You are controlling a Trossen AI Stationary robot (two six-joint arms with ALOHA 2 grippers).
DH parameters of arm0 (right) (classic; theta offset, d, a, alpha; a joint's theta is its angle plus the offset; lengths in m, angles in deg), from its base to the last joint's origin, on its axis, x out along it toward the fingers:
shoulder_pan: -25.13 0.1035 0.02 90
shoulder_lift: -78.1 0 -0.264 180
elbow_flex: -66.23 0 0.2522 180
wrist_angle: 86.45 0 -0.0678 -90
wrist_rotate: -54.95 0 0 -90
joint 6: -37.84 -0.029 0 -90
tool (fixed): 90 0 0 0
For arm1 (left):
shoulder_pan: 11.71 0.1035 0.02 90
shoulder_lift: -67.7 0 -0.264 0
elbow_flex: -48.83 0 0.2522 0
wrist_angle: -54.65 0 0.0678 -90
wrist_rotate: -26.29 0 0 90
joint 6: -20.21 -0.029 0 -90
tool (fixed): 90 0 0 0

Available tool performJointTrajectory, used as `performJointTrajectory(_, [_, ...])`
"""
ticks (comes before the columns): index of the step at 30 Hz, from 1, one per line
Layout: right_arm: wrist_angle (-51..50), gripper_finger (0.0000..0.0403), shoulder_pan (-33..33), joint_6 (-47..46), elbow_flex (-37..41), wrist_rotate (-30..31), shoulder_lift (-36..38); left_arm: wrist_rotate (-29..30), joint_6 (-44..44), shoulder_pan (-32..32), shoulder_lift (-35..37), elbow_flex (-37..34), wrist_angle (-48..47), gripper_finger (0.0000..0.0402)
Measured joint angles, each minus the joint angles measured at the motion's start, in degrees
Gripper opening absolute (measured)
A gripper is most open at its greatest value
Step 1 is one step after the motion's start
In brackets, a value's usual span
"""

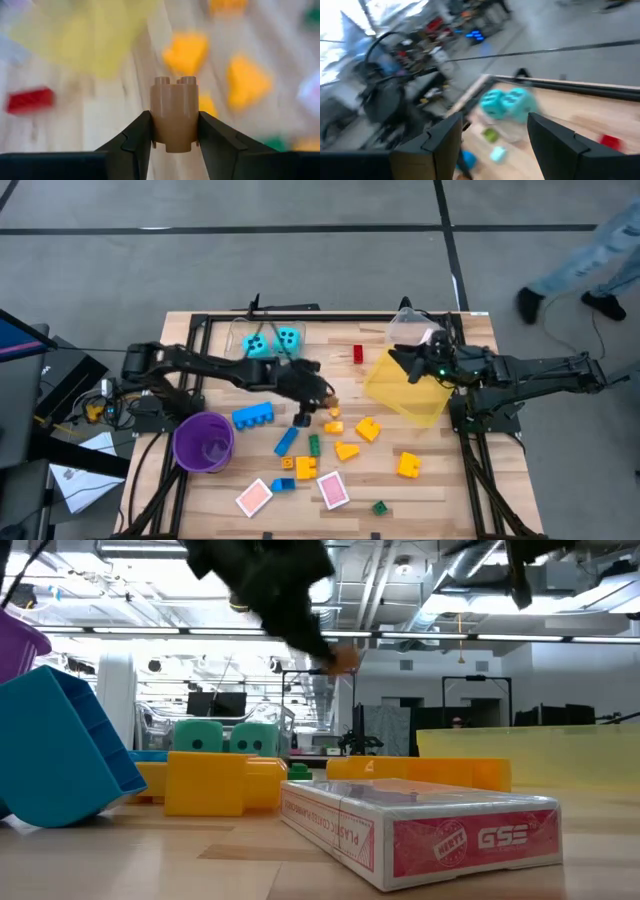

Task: Pick & Place Toys
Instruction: Put the brown game piece into the yellow bin

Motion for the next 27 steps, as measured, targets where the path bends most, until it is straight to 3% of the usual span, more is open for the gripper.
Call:
performJointTrajectory(7, [9.0, 0.0217, -0.1, 2.1, 0.0, -6.9, -2.6, -4.7, 19.5, 3.0, 6.1, 0.0, 18.3, 0.0129])
performJointTrajectory(14, [21.7, 0.0217, -0.1, 12.1, 0.0, -15.6, -8.0, -17.5, 37.4, 6.2, 6.1, 0.0, 29.9, 0.013])
performJointTrajectory(17, [25.2, 0.0217, -0.1, 13.6, 0.0, -16.6, -9.9, -21.4, 41.2, 6.9, 5.9, 0.0, 30.2, 0.0129])
performJointTrajectory(23, [30.2, 0.0217, -0.2, 14.4, 0.0, -22.6, -13.4, -22.0, 43.0, 6.6, 5.9, 0.0, 31.5, 0.0131])
performJointTrajectory(27, [31.2, 0.0217, 0.5, 19.9, -2.0, -25.1, -16.7, -22.1, 43.1, 6.6, 5.9, 0.0, 31.4, 0.0131])
